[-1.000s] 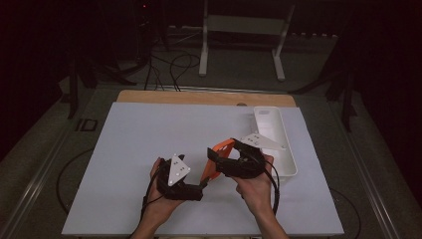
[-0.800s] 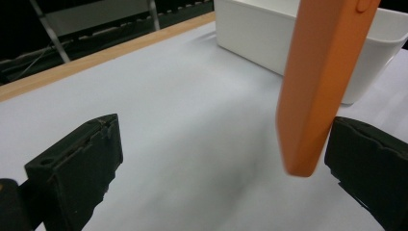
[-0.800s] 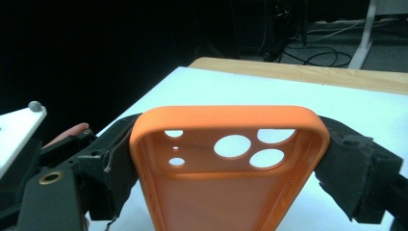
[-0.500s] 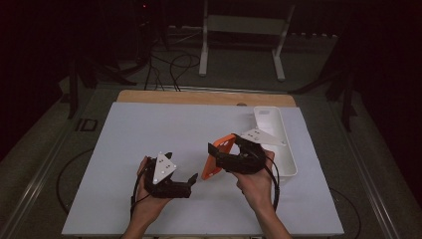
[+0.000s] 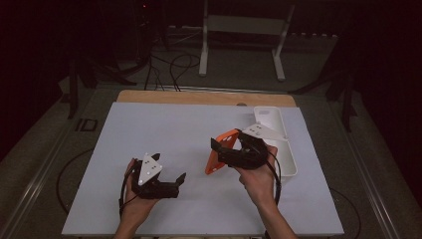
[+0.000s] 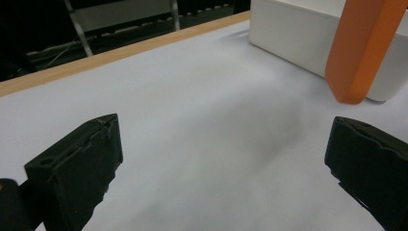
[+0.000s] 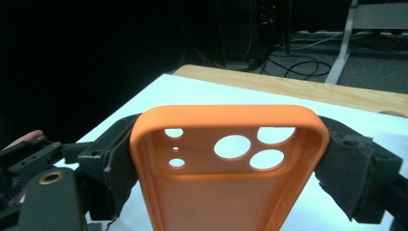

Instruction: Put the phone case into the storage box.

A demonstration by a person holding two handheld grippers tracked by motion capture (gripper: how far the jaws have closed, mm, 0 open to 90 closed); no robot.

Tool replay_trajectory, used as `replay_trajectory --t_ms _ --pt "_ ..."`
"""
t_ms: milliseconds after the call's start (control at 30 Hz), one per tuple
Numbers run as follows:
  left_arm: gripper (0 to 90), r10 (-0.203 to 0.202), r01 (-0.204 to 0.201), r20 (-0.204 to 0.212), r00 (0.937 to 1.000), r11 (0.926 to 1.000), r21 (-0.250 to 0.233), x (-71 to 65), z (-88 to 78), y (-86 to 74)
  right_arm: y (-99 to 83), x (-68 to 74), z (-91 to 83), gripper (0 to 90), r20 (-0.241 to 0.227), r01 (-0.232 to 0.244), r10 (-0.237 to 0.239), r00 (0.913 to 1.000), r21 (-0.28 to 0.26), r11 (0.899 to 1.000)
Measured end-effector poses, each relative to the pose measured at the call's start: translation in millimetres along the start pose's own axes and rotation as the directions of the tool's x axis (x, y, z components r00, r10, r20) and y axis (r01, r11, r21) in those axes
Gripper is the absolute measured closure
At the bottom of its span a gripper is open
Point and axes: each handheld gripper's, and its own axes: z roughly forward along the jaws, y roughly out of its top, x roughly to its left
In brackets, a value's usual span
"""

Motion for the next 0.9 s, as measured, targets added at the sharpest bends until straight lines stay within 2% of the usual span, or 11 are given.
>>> replay_trajectory --t_ms 433,567,900 --pt "0.7 -0.024 0.024 -0.01 0.9997 0.9996 -0.016 17.6 -12.2 -12.4 5.6 -3.5 1.9 16.0 0.022 0.01 -0.01 0.9997 0.003 1.0" --pt "0.7 -0.024 0.024 -0.033 0.9992 0.9997 -0.006 24.0 -16.3 -19.1 8.3 -3.5 3.1 16.0 0.031 0.021 -0.021 0.9993 0.006 1.0" --pt "0.6 -0.049 0.047 -0.047 0.9977 0.9983 -0.034 37.7 -29.5 -31.9 11.9 -5.8 4.8 16.0 0.046 0.033 -0.033 0.9984 0.008 0.999"
